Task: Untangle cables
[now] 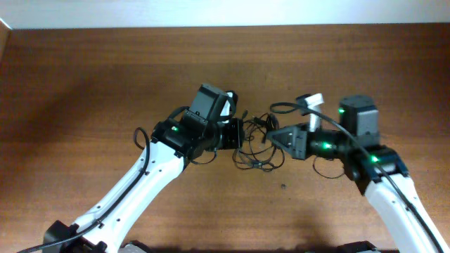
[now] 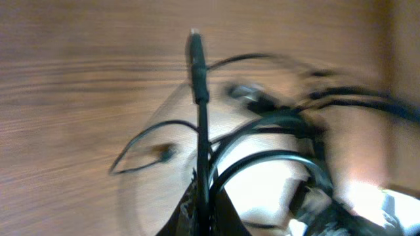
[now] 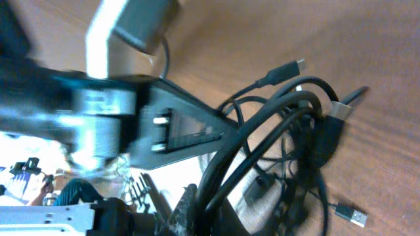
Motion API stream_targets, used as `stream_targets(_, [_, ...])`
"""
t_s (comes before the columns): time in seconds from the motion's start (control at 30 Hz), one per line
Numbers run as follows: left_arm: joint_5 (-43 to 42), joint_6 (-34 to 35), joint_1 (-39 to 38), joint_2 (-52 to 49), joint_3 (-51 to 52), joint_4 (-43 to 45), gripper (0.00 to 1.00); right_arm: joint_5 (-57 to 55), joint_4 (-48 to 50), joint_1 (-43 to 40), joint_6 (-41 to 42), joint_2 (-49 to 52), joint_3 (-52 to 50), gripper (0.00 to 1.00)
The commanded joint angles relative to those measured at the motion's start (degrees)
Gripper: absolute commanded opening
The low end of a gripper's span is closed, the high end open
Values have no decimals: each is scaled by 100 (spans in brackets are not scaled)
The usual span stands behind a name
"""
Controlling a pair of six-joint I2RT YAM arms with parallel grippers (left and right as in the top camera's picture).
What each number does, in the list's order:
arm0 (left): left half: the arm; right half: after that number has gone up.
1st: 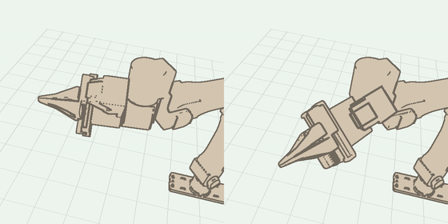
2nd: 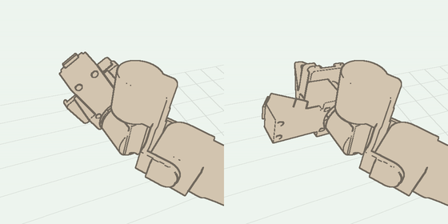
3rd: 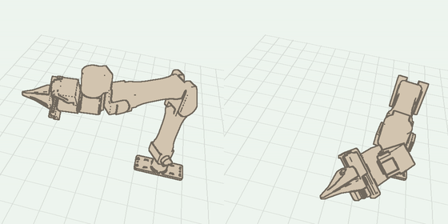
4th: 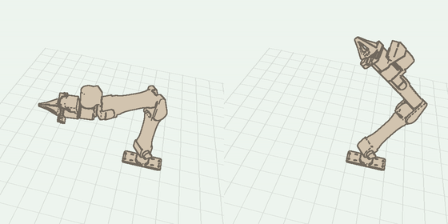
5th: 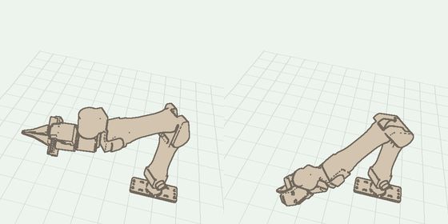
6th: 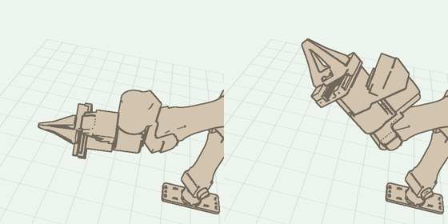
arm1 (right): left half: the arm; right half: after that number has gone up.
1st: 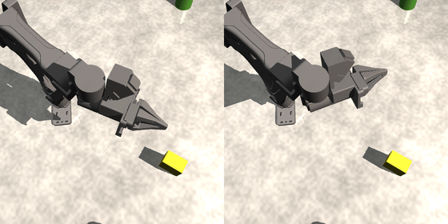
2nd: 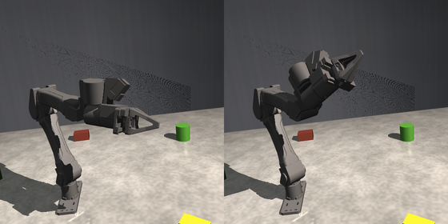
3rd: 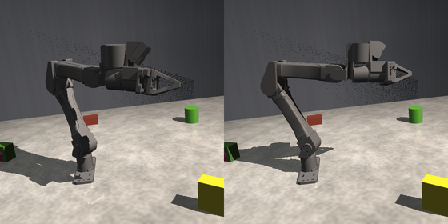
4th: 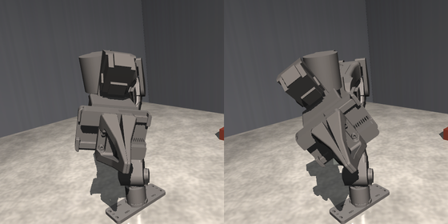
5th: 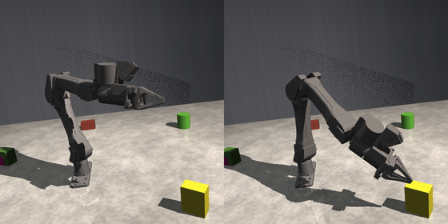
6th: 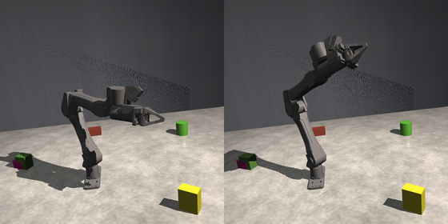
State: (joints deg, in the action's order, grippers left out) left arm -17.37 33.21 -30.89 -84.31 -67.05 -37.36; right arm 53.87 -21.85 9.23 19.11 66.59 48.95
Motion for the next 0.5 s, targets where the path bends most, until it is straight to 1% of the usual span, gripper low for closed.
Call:
stream_targets(0.0, [1952,-157,15,74,37,-92,0,962,240,-608,-85,-809,90,4])
stream_targets(0.03, [2153,-151,22,74,98,-92,0,960,225,-800,-68,-1067,90,4])
stream_targets(0.1, [2153,313,22,74,181,-96,0,953,216,-935,-68,-1381,90,4])
stream_targets(0.13, [2170,914,22,74,238,-98,0,953,208,-935,-68,-1449,90,4])
stream_targets(0.17, [2175,1786,22,74,286,-155,0,761,-9,-935,-68,-1449,90,4])
stream_targets(0.2, [2457,2636,39,74,317,-236,0,417,-321,-935,-68,-1449,90,4])
stream_targets(0.23, [2973,3060,70,74,317,-334,5,-400,-879,-935,-70,-1449,90,4])
stream_targets(0.27, [3053,3289,203,74,317,-393,8,-1069,-1274,-935,-72,-1449,90,4])
stream_targets(0.3, [2870,3292,459,74,317,-398,11,-1781,-1703,-935,-70,-1449,90,4])
stream_targets(0.33, [2743,3272,610,74,317,-435,11,-2358,-2041,-935,-68,-1447,90,4])
stream_targets(0.37, [2426,3270,745,74,317,-501,16,-2638,-2315,-931,-68,-1447,90,9])
stream_targets(0.4, [2059,3265,754,74,317,-525,27,-2684,-2476,-929,-70,-1423,90,27])
stream_targets(0.43, [1840,3008,730,74,317,-522,44,-2697,-2594,-929,-70,-1357,90,38])
stream_targets(0.47, [1840,2809,728,74,317,-560,68,-2695,-2712,-929,-70,-1268,90,53])
